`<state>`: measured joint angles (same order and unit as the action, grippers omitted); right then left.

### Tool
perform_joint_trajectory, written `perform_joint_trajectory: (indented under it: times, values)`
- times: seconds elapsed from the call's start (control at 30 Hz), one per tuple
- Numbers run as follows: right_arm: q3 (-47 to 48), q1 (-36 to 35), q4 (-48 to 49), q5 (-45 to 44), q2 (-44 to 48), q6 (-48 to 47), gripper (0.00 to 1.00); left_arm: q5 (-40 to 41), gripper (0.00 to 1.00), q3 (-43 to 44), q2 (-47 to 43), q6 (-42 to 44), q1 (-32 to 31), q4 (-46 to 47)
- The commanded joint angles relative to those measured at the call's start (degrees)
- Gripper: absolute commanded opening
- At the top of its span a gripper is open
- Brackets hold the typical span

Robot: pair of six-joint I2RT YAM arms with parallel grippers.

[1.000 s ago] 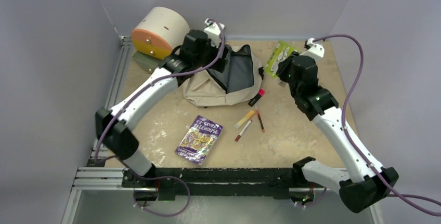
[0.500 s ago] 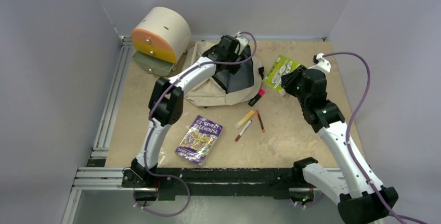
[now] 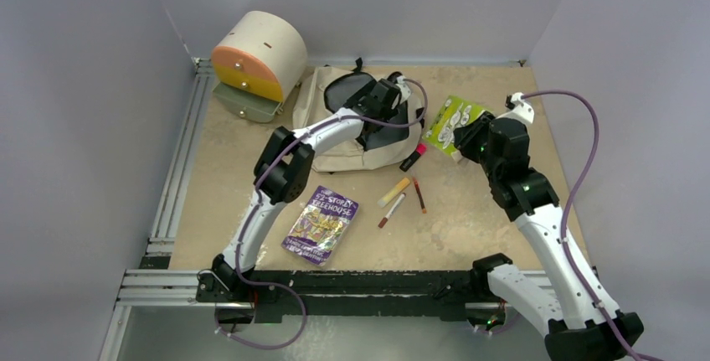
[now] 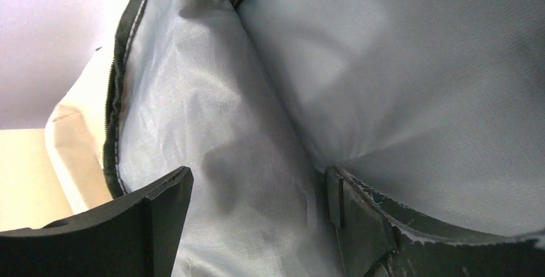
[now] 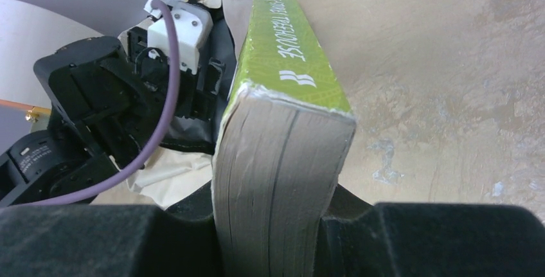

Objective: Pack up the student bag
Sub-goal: Place the book in the student bag.

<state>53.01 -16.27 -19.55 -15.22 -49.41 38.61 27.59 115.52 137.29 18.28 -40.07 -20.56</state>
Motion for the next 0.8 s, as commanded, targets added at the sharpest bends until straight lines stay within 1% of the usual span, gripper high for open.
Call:
perform_joint_trajectory:
  times: [0.0, 0.07, 0.1, 0.2, 0.27, 0.33, 0.47, 0.5, 0.77]
  values:
    - [2.0, -0.1, 4.8, 0.4, 2.3, 0.4, 0.00, 9.1, 0.72, -3.8, -0.6, 8.6, -0.3, 7.5]
    - [2.1, -0.1, 4.7, 0.4, 2.7, 0.4, 0.00, 10.9, 0.67, -5.4, -0.8, 11.1, -0.5, 9.9]
    - [2.2, -0.1, 4.5, 0.4, 2.8, 0.4, 0.00, 11.0, 0.64, -5.7, -0.9, 11.0, -0.5, 10.0]
    - [2.6, -0.1, 4.4, 0.6, 2.9, 0.7, 0.00, 10.6, 0.50, -5.2, -1.3, 8.7, -0.5, 8.2]
    - [2.8, -0.1, 4.6, 0.9, 2.9, 0.9, 0.00, 9.6, 0.38, -4.4, -1.6, 6.4, -0.5, 5.3]
    - [2.9, -0.1, 4.7, 1.1, 2.9, 1.2, 0.00, 8.6, 0.28, -3.8, -1.9, 4.1, -0.5, 3.2]
    - [3.5, -0.1, 5.0, 1.3, 2.9, 1.5, 0.00, 7.0, 0.02, -3.9, -3.1, -0.3, -0.4, -0.9]
    - [3.7, -0.1, 5.0, 1.3, 2.9, 1.6, 0.00, 6.6, 0.00, -4.2, -3.7, -1.0, -0.3, -1.6]
    - [7.9, -0.1, 5.4, 3.9, 2.4, 2.3, 0.00, 2.5, 0.00, -7.9, -13.2, -4.6, 0.6, -2.3]
